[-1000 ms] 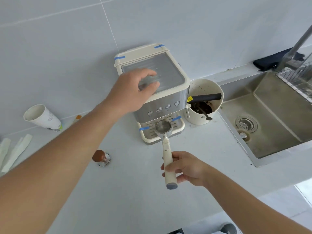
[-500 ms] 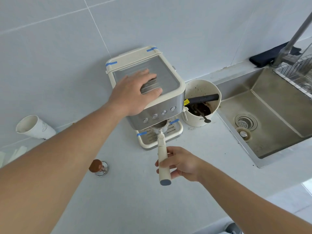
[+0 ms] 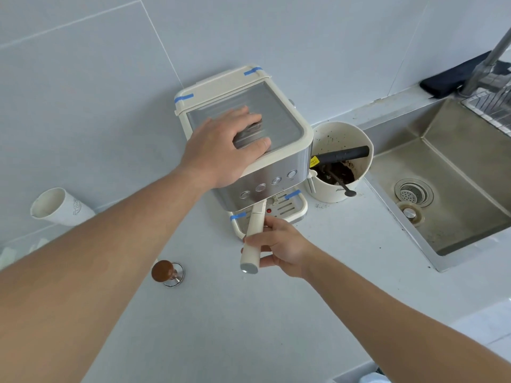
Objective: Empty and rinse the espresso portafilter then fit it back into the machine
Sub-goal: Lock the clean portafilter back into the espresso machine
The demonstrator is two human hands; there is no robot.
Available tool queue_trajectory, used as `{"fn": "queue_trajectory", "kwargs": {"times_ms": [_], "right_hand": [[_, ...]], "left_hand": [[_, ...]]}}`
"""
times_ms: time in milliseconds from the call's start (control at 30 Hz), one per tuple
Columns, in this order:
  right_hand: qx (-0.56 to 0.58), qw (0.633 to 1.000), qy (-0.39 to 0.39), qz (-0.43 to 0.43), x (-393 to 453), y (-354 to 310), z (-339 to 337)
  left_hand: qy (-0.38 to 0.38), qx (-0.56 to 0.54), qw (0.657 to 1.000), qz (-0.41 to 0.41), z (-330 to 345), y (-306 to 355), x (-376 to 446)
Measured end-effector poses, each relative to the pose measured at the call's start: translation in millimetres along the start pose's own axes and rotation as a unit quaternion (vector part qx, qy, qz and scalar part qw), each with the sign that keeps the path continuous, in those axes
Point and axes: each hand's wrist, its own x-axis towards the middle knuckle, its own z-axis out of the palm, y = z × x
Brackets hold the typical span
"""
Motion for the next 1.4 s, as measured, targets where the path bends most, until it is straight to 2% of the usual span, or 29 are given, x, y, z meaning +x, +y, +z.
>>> {"fn": "queue_trajectory", "kwargs": {"times_ms": [700, 1100, 1400], "right_hand": [[0.192, 0.976, 0.083, -0.055, 47, 6, 79], [0.177, 0.976, 0.083, -0.1, 49, 14, 88], [0.111, 0.984, 0.087, -0.105, 50, 20, 76]], "left_hand": [[0.005, 0.0, 1.0, 0.002, -2, 1, 0], [0.007, -0.005, 1.0, 0.0, -2, 0, 1], [-0.001, -0.006, 1.0, -0.007, -1, -1, 2]]}}
